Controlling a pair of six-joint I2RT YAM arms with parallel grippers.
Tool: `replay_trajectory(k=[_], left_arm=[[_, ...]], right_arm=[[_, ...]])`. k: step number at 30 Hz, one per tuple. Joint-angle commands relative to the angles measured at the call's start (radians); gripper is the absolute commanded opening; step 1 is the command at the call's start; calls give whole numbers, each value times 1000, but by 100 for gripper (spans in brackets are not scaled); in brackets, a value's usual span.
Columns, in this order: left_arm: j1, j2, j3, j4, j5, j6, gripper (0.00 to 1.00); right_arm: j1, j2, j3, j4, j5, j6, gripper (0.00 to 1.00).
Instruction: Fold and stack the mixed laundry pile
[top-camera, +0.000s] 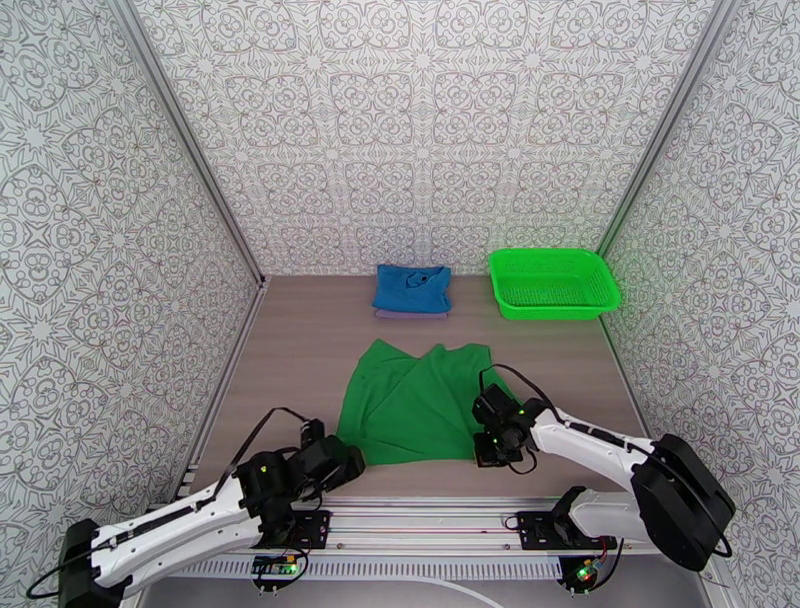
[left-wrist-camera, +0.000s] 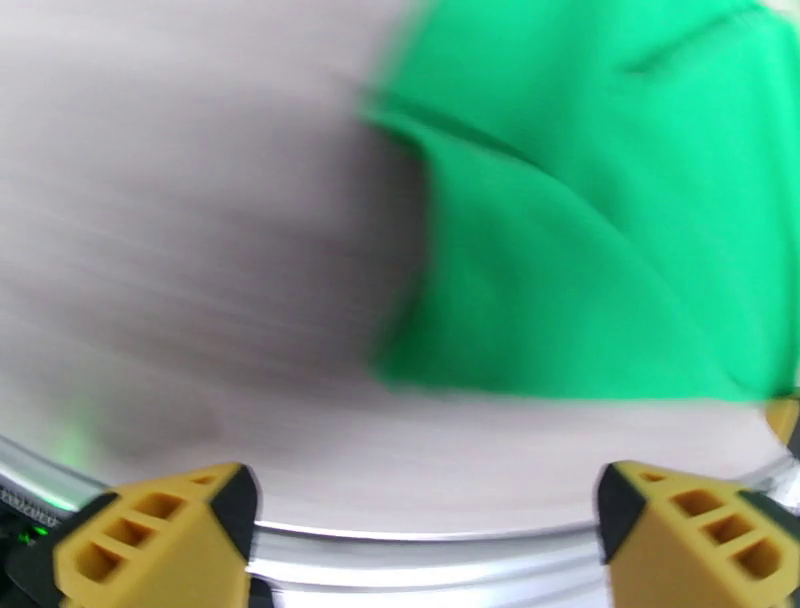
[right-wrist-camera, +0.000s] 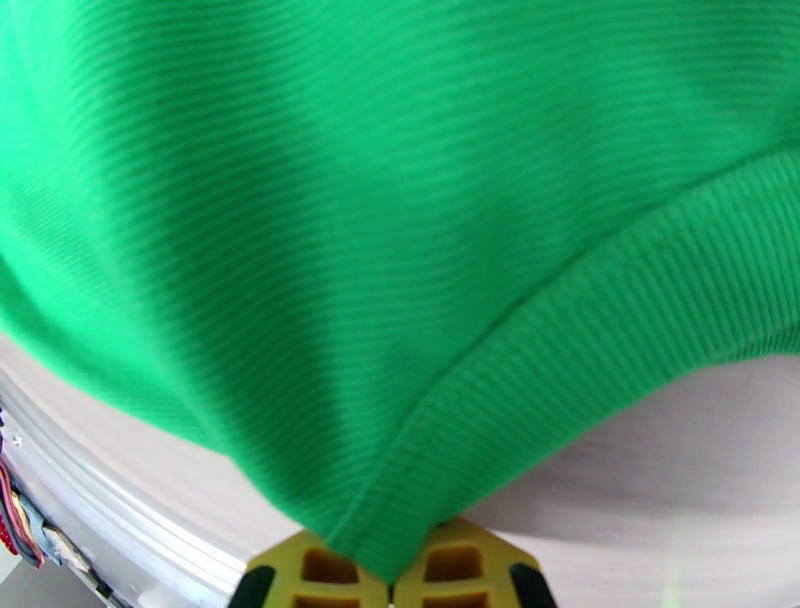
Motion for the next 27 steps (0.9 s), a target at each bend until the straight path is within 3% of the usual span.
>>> replay_trajectory(k=[1,5,7,15,17,18,19,22,23,27], left_arm=[[183,64,46,64,12,126,99],[428,199,101,208,121,333,99],[490,272,122,259,167,392,100],[481,524,97,530,303,414,99],[463,575,94,576,313,407,95],[452,592,97,585,308,405,90],[443,604,97,597,304,405,74],[434,589,100,616,282,415,6],[436,569,109,598,264,422,0],[452,440,174,474,200,489,0]], right_arm=[[-7,17,-20,20,32,14,0],[-7,19,-32,36,34,19,0],[-7,19,-36,40,31,20,0],[-6,9,-45,44,33,29,0],[-7,11,-41,41,32,26,0],[-7,9,-40,39,32,24,0],[-7,7,-40,37,33,24,0],[-7,-2,-40,29,39,22,0],[-7,-5,-40,25,39,21,0],[-7,-21,-46,25,42,26,0]])
